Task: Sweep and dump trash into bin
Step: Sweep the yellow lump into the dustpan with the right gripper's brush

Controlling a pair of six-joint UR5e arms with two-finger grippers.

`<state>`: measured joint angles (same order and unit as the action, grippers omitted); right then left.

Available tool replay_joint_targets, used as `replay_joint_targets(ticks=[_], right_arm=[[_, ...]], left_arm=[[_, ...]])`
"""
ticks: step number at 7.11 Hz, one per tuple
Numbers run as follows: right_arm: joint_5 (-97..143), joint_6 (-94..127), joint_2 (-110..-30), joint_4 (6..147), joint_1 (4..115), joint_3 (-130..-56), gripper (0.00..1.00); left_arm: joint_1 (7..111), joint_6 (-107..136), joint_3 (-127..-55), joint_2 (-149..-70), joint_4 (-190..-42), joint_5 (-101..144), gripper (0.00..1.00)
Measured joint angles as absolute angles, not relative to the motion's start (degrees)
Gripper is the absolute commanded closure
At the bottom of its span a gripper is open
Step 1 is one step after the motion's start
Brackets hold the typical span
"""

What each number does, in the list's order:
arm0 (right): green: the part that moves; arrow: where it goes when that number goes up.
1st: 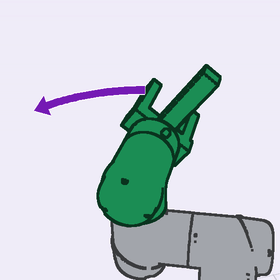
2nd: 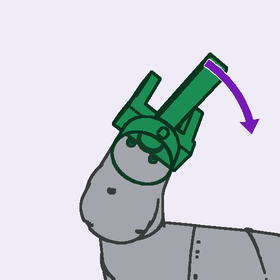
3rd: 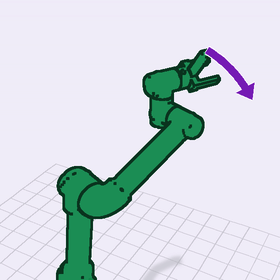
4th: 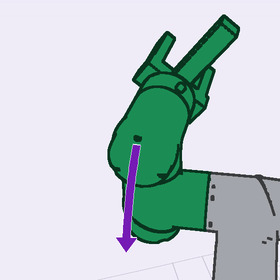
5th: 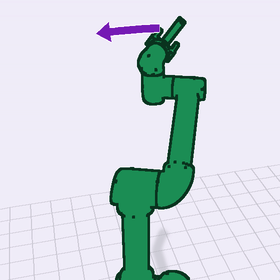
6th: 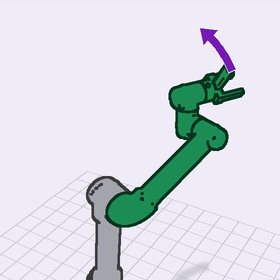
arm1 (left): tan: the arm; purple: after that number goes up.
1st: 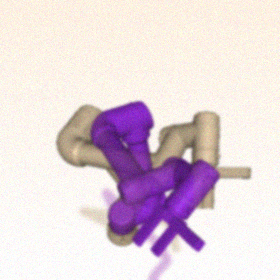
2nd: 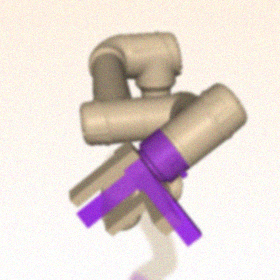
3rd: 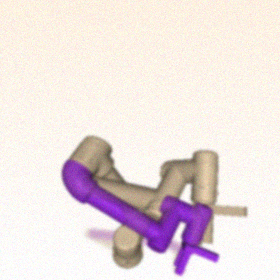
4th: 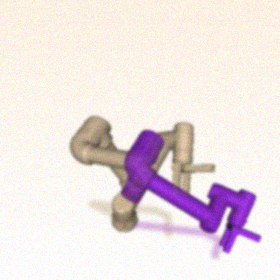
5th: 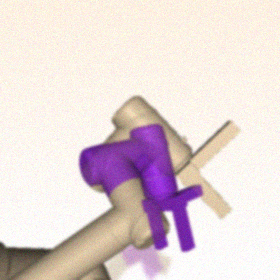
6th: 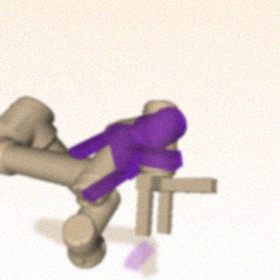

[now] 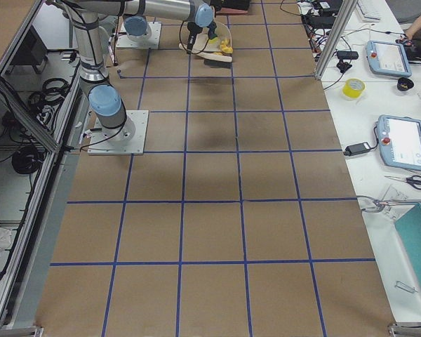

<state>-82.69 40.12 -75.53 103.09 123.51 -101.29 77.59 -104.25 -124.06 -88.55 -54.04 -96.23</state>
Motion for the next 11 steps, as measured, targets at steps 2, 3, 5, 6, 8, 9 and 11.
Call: replay_joint_targets(ticks=[2,3,5,6,8,9,11], right_arm=[[-82.22,40.04,-73.34,107.05,125.25,-101.86,1.00],[-82.14,39.94,-72.74,108.03,125.54,-101.86,1.00],[-82.07,39.83,-71.75,109.30,125.65,-101.85,1.00],[-81.86,39.80,-71.17,110.26,125.68,-101.84,1.00],[-81.26,40.14,-68.71,113.46,126.04,-101.72,1.00],[-80.07,41.33,-67.41,115.86,126.76,-101.21,1.00],[-77.09,46.55,-63.72,119.45,129.23,-97.12,1.00]], left_arm=[[77.58,-104.24,-124.58,-89.61,-51.78,-96.22,1.00],[77.60,-104.10,-124.64,-90.61,-50.82,-96.30,1.00],[77.82,-103.51,-124.55,-92.81,-50.03,-96.53,1.00],[78.05,-103.03,-124.41,-93.38,-49.99,-96.59,1.00],[78.27,-101.83,-124.25,-93.82,-49.94,-96.61,1.00],[78.29,-101.67,-124.22,-93.93,-49.95,-96.62,1.00],[78.31,-101.61,-124.14,-94.21,-50.00,-96.65,1.00]])
